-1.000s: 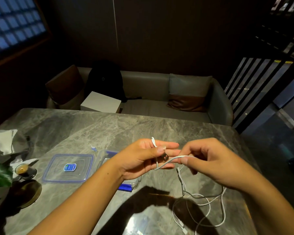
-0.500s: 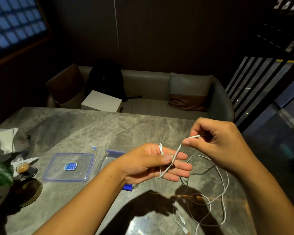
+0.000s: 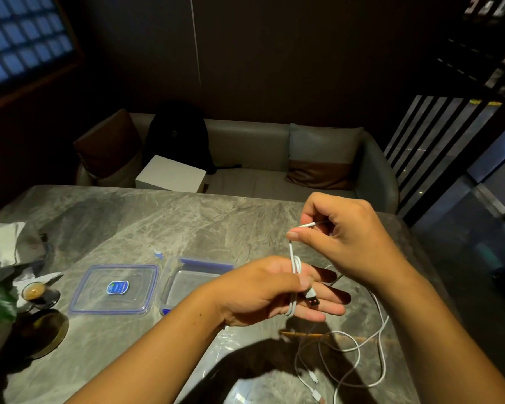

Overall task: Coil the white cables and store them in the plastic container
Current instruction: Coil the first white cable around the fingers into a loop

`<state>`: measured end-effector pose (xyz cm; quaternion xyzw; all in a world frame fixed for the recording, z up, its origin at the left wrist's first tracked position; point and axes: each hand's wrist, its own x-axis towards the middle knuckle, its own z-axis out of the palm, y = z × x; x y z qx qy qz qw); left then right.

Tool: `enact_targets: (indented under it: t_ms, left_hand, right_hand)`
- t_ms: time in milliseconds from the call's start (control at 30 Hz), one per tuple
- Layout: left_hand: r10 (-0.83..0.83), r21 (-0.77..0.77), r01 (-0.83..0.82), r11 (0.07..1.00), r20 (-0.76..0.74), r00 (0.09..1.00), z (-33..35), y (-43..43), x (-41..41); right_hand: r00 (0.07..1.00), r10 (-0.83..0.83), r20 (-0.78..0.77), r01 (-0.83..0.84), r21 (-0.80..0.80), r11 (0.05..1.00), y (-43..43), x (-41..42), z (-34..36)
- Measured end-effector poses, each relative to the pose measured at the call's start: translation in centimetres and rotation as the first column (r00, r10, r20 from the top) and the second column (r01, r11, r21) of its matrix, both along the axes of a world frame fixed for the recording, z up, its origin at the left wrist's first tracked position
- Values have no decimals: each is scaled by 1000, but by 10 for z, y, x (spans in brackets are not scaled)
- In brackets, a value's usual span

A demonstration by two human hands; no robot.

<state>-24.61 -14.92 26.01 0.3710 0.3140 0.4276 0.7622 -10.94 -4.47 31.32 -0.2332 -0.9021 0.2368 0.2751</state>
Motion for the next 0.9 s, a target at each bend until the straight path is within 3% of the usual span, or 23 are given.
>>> enact_targets:
  t_ms: [367,633,900]
  left_hand:
    - [112,35,-114,993,38,993,-2,1,-5]
    - [-52,164,47,985,23,998,11,0,-5]
    - [-176,165,171,971,17,984,15,0,-5]
  right_hand:
    - [987,-54,-148,28,-177,984,7,19,-3]
    - [970,6,-241,-122,-469,875,26,16,-19]
    - [972,36,-232,-165,-565,809,26,3,-41]
